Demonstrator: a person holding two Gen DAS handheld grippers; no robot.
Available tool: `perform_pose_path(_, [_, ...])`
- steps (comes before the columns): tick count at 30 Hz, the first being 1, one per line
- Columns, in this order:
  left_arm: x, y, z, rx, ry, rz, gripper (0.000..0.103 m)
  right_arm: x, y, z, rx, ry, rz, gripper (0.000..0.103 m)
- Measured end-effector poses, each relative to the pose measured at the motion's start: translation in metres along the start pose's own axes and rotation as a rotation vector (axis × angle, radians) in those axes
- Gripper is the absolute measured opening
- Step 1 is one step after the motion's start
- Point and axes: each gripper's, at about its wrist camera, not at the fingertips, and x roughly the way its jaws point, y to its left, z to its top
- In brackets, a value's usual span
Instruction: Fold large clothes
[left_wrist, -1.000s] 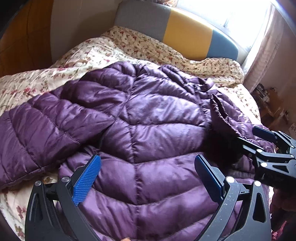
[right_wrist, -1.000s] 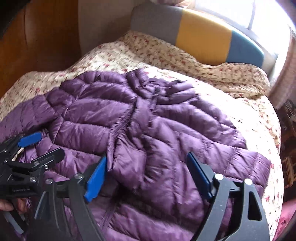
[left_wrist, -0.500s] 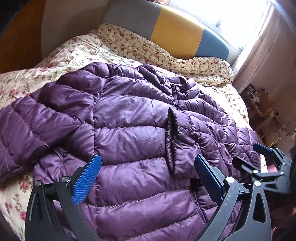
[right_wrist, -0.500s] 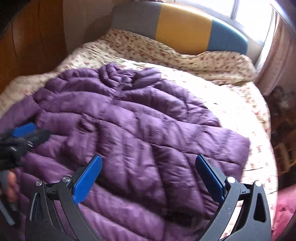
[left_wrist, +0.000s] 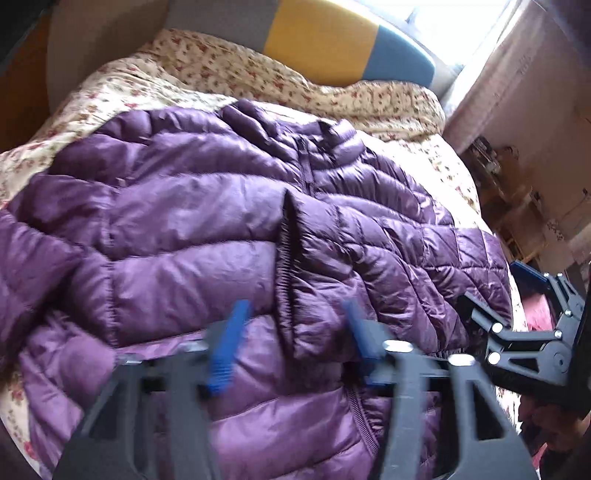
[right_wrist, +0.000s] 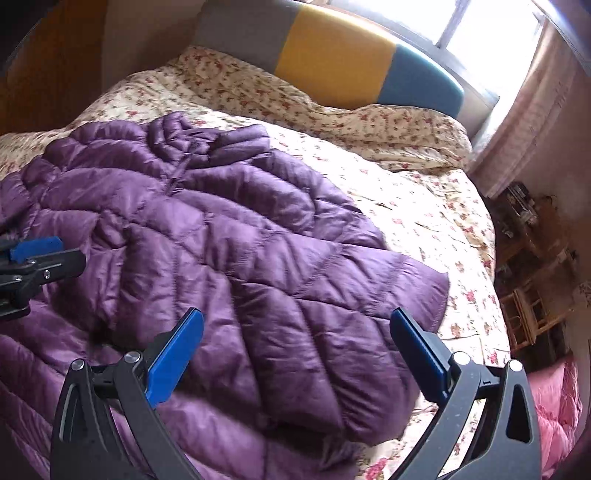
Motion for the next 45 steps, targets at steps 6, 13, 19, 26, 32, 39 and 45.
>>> perform_pose_path(6, [0.003, -0.001, -0.003, 0.013, -0.026, 0.023, 0.005, 0.009, -0.027, -0.003, 0.113, 0.009, -0.031, 0.1])
perform_pose_path(13, [-0.022, 0.034, 0.0, -0.045, -0.1, 0.082, 0.005, 0.023, -0.038, -0.003, 0.215, 0.031, -0.021, 0.1])
perform_pose_path(19, [-0.038, 0.056, -0.004, -0.071, -0.134, 0.135, 0.005, 0.042, -0.011, 0.006, 0.166, 0.051, 0.026, 0.085])
perform_pose_path(26, [-0.04, 0.076, -0.013, -0.078, -0.133, 0.162, 0.005, 0.064, 0.018, 0.013, 0.087, 0.074, 0.038, 0.085])
perform_pose_path(32, [-0.038, 0.081, -0.016, -0.084, -0.131, 0.157, 0.005, 0.081, 0.032, 0.005, 0.05, 0.062, 0.032, 0.086])
perform_pose_path(39, [-0.068, 0.086, -0.02, -0.172, -0.228, 0.171, 0.068, 0.082, 0.032, -0.001, 0.072, 0.022, 0.044, 0.086])
perform_pose_path(45, [-0.085, 0.054, -0.008, -0.053, -0.292, 0.183, 0.065, 0.07, 0.027, 0.006, 0.051, 0.037, 0.064, 0.092])
